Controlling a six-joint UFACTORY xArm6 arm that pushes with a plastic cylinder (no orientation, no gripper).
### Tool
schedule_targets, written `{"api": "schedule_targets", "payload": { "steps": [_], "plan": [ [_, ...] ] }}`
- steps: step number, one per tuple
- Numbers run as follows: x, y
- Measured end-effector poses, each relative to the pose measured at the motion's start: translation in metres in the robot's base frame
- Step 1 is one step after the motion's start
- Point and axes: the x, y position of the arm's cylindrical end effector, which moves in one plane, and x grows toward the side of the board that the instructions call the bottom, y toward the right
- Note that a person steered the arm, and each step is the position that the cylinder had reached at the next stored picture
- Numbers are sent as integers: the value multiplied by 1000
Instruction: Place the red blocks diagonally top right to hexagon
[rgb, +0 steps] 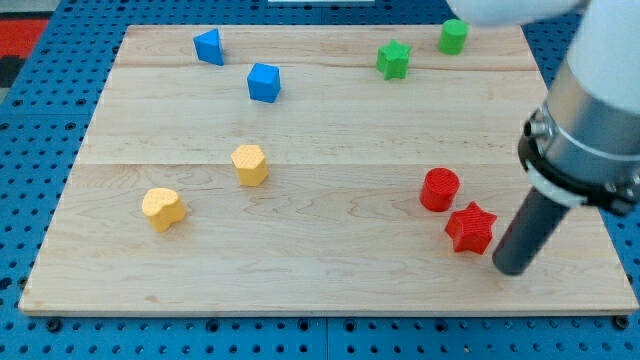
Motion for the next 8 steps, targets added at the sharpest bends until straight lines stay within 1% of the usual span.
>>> {"api": "schedule_targets", "payload": {
  "steps": [1,2,3,4,5,6,7,8],
  "plan": [
    [-32,-34],
    [-91,-54],
    [-138,-67],
    [-138,-67],
    [-138,-33],
    [-172,8],
    [-212,-8],
    [-246,-43]
  ]
}}
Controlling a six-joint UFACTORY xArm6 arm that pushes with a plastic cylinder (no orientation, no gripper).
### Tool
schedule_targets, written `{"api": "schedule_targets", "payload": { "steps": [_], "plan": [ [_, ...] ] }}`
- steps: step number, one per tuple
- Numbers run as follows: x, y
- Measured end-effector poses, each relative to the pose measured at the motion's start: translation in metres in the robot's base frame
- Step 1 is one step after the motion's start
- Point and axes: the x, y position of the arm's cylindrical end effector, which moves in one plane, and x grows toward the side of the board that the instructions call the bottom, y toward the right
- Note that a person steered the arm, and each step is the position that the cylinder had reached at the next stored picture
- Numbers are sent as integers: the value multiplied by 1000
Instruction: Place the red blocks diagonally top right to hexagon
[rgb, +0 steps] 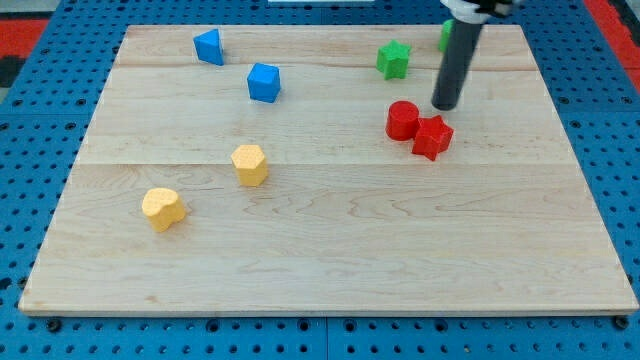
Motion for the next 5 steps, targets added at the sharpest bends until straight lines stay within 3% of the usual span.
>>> {"api": "schedule_targets", "payload": {
  "steps": [1,2,4,5],
  "plan": [
    [24,-12],
    [49,35],
    [23,-92],
    [14,-74]
  ]
}}
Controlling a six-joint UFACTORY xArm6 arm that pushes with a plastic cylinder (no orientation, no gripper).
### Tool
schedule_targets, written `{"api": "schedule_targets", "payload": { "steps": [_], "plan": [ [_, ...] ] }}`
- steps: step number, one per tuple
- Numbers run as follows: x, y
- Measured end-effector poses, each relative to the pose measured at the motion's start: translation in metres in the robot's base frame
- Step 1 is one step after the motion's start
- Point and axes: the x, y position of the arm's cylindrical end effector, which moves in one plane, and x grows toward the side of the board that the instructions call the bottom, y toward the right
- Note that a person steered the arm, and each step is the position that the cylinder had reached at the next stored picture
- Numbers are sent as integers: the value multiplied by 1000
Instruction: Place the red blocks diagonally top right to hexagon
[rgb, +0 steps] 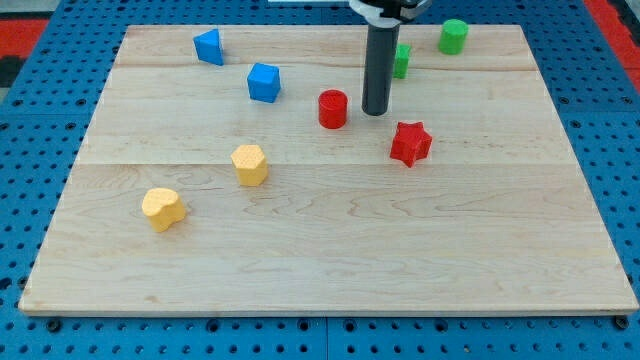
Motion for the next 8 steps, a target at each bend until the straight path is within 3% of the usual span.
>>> {"api": "schedule_targets", "payload": {
  "steps": [1,3,4,5,6,8],
  "plan": [
    [-19,-62],
    [-1,-62],
    [-8,43],
    [42,102],
    [67,114],
    [46,-14]
  ]
}}
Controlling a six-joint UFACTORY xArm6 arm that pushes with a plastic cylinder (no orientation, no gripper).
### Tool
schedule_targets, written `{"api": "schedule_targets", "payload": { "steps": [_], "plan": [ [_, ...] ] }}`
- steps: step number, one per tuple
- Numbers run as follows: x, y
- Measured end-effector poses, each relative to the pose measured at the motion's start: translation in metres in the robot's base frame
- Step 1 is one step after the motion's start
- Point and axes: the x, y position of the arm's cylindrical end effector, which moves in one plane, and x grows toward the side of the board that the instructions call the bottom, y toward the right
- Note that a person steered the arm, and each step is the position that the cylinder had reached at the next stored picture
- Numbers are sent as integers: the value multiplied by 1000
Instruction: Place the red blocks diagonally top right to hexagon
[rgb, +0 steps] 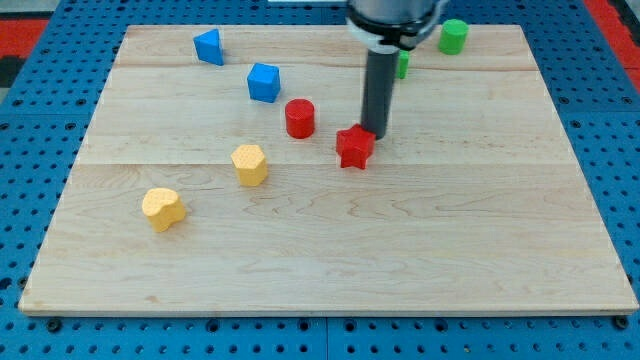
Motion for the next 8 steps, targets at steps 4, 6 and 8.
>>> {"api": "schedule_targets", "payload": {
  "steps": [4,6,8],
  "plan": [
    [11,-2],
    [54,0],
    [22,-20]
  ]
}}
